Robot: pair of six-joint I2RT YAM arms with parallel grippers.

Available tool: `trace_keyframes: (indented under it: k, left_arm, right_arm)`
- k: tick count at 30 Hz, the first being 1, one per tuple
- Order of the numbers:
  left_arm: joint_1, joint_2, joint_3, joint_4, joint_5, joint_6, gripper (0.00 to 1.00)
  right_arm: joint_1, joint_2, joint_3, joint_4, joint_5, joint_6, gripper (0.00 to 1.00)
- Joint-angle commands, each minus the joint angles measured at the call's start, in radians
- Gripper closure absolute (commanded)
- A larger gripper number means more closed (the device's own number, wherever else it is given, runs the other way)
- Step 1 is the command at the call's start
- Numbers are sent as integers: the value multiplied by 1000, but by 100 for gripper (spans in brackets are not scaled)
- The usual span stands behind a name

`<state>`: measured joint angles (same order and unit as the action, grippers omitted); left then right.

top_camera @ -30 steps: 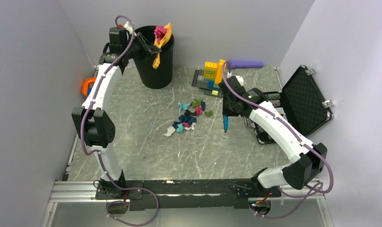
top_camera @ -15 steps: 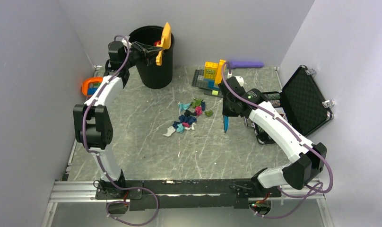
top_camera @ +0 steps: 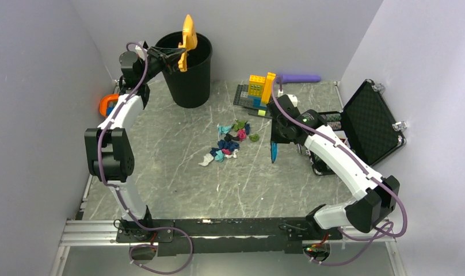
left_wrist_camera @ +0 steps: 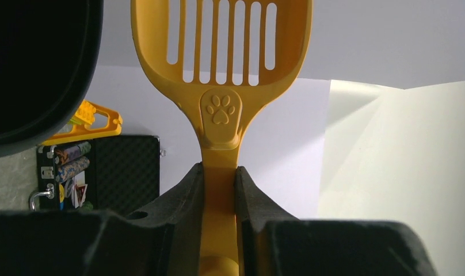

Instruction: Sweep away the paper scraps from the table

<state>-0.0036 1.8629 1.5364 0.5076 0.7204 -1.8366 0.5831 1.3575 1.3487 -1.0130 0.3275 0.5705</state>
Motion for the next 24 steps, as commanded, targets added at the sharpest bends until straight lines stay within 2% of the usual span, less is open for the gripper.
trace_keyframes:
  k: [1,4,6,8,10,14,17,24]
  left_arm:
    - [-2,-113,19,-62,43,115,100]
    - [-7,-170,37,-249,75,286,100]
    - [-19,-216,103,-535,59,562,100]
    - [-46,-270,173,-805,-25,809,100]
    - [-86,-333,179,-931,-93,978,100]
    - [-155,-461,83,-1037,-181,1153,100]
    - [-194,-556,5,-1171,-322,1256,100]
    - [-200,-779,-196,-1295,-552,1327,100]
  right_arm:
    - [-2,-26,-4,80,-57,-9,100]
    - [-3,-1,12,150,-182,-51,100]
    - [-2,24,28,208,-295,-75,100]
    - [-3,56,48,265,-392,-86,100]
    - [-2,101,78,306,-474,-94,100]
    - [1,225,192,312,-545,-101,100]
    - [3,312,279,306,-576,-116,100]
    - [52,516,432,322,-689,-133,100]
